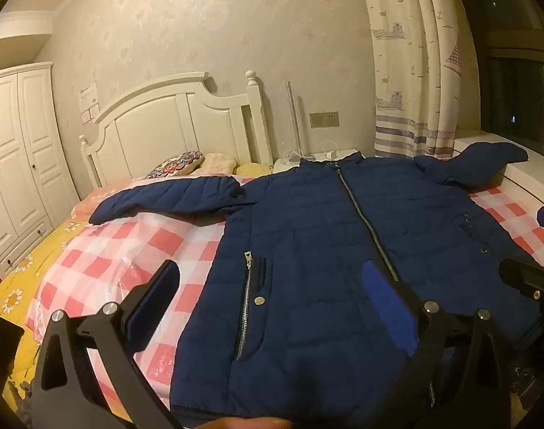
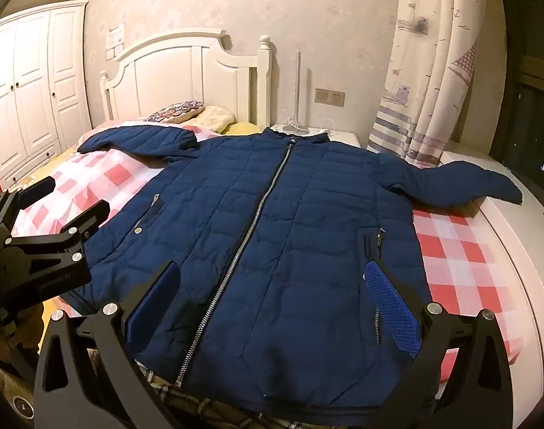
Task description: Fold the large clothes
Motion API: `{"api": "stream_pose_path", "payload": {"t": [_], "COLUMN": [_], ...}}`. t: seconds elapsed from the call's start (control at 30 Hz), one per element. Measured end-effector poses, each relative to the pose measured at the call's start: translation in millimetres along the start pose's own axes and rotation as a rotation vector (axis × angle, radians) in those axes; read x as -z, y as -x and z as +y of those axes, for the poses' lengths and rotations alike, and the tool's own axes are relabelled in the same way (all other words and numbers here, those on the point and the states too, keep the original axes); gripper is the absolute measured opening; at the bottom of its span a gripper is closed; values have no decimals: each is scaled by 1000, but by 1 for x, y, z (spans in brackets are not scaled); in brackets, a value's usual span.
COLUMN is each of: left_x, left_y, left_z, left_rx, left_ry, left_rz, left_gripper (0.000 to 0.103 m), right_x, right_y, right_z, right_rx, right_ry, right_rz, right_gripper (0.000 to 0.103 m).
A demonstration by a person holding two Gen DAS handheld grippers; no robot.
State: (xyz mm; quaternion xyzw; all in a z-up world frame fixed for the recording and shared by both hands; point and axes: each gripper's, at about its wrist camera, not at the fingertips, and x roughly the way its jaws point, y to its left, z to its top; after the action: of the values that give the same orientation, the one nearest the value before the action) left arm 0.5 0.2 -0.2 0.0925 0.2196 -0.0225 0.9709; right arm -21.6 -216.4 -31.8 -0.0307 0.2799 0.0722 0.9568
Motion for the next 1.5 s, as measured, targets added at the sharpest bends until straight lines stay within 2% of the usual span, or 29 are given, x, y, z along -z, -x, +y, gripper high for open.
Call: {"api": "stream_pose_path", "payload": {"t": [0.8,1.03,1.5], "left_x": [2,2,0], "left_y": [-4,-3,-2], "left_z": [7,12,21], "left_rx": [22,76,77], "left_ry": [18,59,103], "left_rz": [16,34,51], "left_gripper": [101,101,101], "right_x": [0,-1,1], "right_y": [-1,0,-3], "right_z": [1,1,2], "right_rx": [6,7,2], "right_ry": [-1,-1,4], "right_rz": [1,1,4], "right_gripper": [99,99,99]}}
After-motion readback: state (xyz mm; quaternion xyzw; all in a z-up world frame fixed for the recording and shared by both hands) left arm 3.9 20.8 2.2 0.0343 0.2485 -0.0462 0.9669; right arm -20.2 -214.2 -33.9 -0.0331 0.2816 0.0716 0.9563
